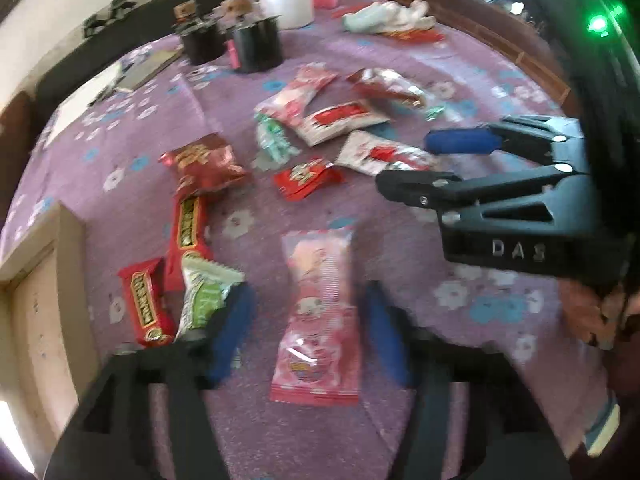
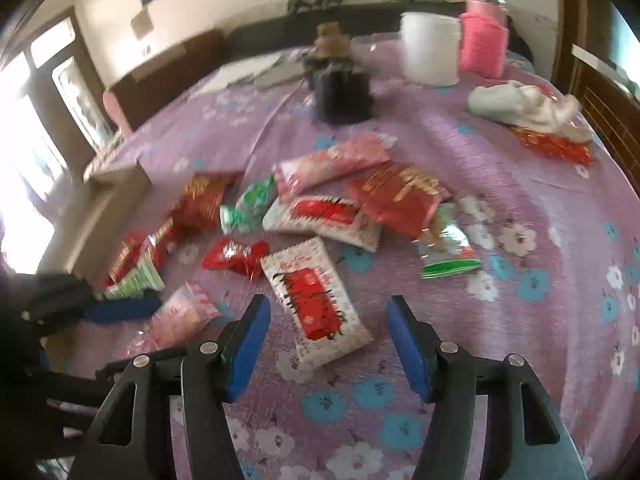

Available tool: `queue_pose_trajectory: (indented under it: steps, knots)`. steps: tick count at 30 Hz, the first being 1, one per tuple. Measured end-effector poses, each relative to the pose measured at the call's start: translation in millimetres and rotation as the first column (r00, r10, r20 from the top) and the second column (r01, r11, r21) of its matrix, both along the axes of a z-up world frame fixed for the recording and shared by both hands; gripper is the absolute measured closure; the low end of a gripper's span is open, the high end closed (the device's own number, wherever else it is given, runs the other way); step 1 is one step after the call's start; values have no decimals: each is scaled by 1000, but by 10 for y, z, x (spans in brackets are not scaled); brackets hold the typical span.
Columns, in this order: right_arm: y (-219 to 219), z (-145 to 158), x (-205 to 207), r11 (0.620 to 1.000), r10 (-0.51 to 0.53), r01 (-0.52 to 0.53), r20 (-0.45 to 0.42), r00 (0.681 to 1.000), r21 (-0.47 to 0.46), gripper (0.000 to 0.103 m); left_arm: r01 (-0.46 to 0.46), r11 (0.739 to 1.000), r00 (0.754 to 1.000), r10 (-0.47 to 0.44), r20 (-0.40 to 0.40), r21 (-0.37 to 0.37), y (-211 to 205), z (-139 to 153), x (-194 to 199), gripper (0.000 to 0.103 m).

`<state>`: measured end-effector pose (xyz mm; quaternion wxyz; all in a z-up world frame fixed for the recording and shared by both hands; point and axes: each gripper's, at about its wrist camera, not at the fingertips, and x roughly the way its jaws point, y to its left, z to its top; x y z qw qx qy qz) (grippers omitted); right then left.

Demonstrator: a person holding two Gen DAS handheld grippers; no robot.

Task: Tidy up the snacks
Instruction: 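Grasp the pink wafer pack with the left tool while the right tool grasps a red-and-white spicy strip packet, then carry both packs to the cardboard box and release them inside with both tools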

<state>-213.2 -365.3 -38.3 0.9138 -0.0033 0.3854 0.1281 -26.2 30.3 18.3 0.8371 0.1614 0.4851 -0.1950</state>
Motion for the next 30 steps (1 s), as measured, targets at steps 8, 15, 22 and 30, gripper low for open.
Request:
queue_pose_trajectory:
  steps: [8, 15, 22, 30]
  knots:
    - [195, -29, -55, 995, 1, 1, 28, 1000, -104, 70, -95, 990, 995, 93, -30, -104, 131, 19, -73, 78]
    - [178, 10, -304, 999, 9, -9, 1, 1000, -36, 74, -115, 968, 992, 103, -67, -222, 250, 199, -357, 78]
    - [182, 446, -749, 999, 21, -24, 63, 998, 44, 74, -100, 924, 995, 104, -10, -370, 598, 829, -833, 78]
    - [364, 1438, -1570, 980, 99, -139, 261, 960, 140, 74, -25, 848, 971, 147, 189, -530, 1325, 1932, -1645, 78]
